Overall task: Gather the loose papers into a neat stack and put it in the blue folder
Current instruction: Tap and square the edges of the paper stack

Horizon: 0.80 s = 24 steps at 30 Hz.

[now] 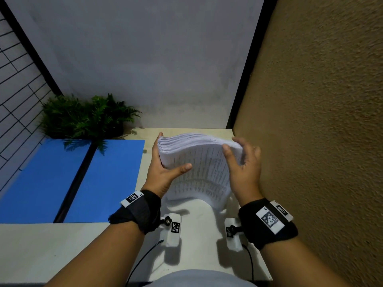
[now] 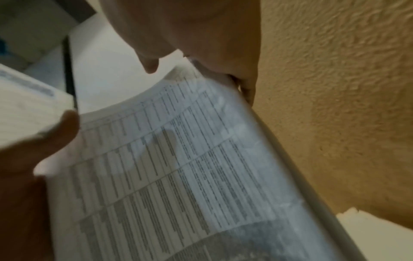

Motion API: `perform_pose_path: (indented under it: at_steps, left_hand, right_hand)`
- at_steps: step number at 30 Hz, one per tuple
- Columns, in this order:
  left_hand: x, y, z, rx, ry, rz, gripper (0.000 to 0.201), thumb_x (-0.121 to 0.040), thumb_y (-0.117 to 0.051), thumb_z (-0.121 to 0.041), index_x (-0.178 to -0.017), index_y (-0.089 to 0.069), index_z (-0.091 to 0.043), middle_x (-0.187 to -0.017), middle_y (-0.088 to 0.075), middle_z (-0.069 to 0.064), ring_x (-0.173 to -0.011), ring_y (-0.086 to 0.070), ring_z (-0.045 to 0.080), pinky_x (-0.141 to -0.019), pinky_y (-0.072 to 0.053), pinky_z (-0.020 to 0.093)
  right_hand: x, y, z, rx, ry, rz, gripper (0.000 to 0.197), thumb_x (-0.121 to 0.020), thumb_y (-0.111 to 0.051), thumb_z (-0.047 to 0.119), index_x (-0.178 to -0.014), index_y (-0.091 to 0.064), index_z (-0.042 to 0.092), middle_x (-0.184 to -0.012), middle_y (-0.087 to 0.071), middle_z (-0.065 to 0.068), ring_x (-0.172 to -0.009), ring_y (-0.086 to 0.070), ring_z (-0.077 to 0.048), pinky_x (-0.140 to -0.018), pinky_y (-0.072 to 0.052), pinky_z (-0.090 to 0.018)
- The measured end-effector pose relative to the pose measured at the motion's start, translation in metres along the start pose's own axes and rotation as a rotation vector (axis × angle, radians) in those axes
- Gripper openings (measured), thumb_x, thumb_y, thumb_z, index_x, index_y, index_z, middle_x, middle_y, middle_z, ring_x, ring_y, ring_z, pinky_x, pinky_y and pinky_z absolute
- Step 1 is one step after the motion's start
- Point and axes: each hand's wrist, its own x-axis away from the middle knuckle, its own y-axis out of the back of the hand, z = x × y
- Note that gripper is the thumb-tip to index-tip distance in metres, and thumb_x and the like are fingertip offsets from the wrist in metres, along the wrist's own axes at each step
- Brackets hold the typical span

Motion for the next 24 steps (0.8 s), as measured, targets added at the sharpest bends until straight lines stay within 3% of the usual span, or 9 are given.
perform_pose_path:
  at_steps: [2, 5, 8, 10, 14, 16, 19, 24]
  left_hand:
    - [-0.001, 0.000, 0.001, -0.002, 0.005, 0.003, 0.129, -0.052, -0.091, -0.040, -0.155, -0.013, -0.043, -0.147, -0.047, -0.012, -0.133, -0.048, 0.004, -0.108, -0.044, 0.029]
    - [-0.003, -0.001, 0.001, -0.002, 0.000, 0.001, 0.129, -0.053, -0.091, -0.039, -0.155, -0.012, -0.043, -0.147, -0.047, -0.012, -0.131, -0.049, 0.002, -0.103, -0.046, 0.024]
    - [-0.004, 0.002, 0.004, 0.011, 0.012, -0.023, 0.125, -0.054, -0.091, -0.037, -0.154, -0.017, -0.038, -0.142, -0.052, -0.011, -0.127, -0.053, 0.005, -0.099, -0.051, 0.029]
    - [-0.007, 0.004, 0.007, 0.000, 0.038, -0.007, 0.117, -0.055, -0.092, -0.037, -0.152, -0.027, -0.030, -0.139, -0.057, -0.007, -0.125, -0.057, 0.011, -0.098, -0.053, 0.033]
    - [-0.010, 0.003, 0.013, -0.025, 0.093, 0.030, 0.095, -0.056, -0.093, -0.036, -0.140, -0.049, -0.026, -0.129, -0.066, -0.006, -0.119, -0.062, 0.010, -0.094, -0.055, 0.029]
    - [-0.013, 0.004, 0.013, -0.032, 0.104, 0.025, 0.090, -0.056, -0.093, -0.035, -0.136, -0.053, -0.026, -0.127, -0.068, -0.006, -0.117, -0.063, 0.011, -0.094, -0.056, 0.033]
    - [-0.020, 0.007, 0.014, -0.011, 0.135, 0.025, 0.087, -0.055, -0.092, -0.033, -0.133, -0.056, -0.025, -0.122, -0.071, -0.002, -0.115, -0.065, 0.015, -0.092, -0.056, 0.036]
    - [-0.029, 0.006, 0.014, -0.005, 0.226, 0.008, 0.068, -0.056, -0.088, -0.024, -0.120, -0.066, -0.014, -0.112, -0.074, 0.005, -0.110, -0.066, 0.025, -0.086, -0.054, 0.035]
  right_hand:
    - [-0.001, 0.001, 0.003, -0.019, -0.035, -0.016, 0.038, -0.085, -0.062, 0.052, -0.117, -0.058, 0.032, -0.115, -0.040, 0.007, -0.104, -0.050, -0.007, -0.092, -0.055, -0.041]
    - [0.000, 0.001, 0.001, -0.043, 0.034, 0.100, 0.038, -0.081, -0.065, 0.056, -0.114, -0.057, 0.039, -0.114, -0.043, 0.014, -0.109, -0.050, -0.002, -0.090, -0.056, -0.042]
    - [-0.004, 0.004, -0.010, -0.231, -0.122, 0.022, 0.071, -0.071, -0.073, 0.061, -0.133, -0.040, 0.048, -0.131, -0.053, 0.005, -0.118, -0.057, -0.015, -0.095, -0.054, -0.045]
    - [-0.008, 0.005, -0.017, -0.327, -0.217, 0.025, 0.089, -0.065, -0.079, 0.059, -0.141, -0.034, 0.044, -0.132, -0.057, 0.002, -0.119, -0.059, -0.018, -0.097, -0.052, -0.048]
    - [-0.009, -0.004, -0.028, -0.380, -0.282, 0.181, 0.088, -0.056, -0.089, 0.052, -0.131, -0.046, 0.038, -0.123, -0.064, 0.000, -0.115, -0.064, -0.021, -0.090, -0.057, -0.049]
    - [-0.013, -0.006, -0.034, -0.394, -0.331, 0.158, 0.089, -0.053, -0.091, 0.050, -0.130, -0.048, 0.036, -0.123, -0.064, 0.000, -0.114, -0.064, -0.020, -0.091, -0.057, -0.049]
    - [-0.022, -0.007, -0.042, -0.366, -0.377, 0.244, 0.091, -0.052, -0.094, 0.043, -0.129, -0.049, 0.029, -0.122, -0.066, -0.001, -0.114, -0.065, -0.019, -0.093, -0.056, -0.050]
    - [-0.038, -0.006, -0.050, -0.381, -0.394, 0.304, 0.103, -0.043, -0.099, 0.035, -0.133, -0.050, 0.022, -0.122, -0.068, -0.006, -0.115, -0.065, -0.025, -0.094, -0.054, -0.053]
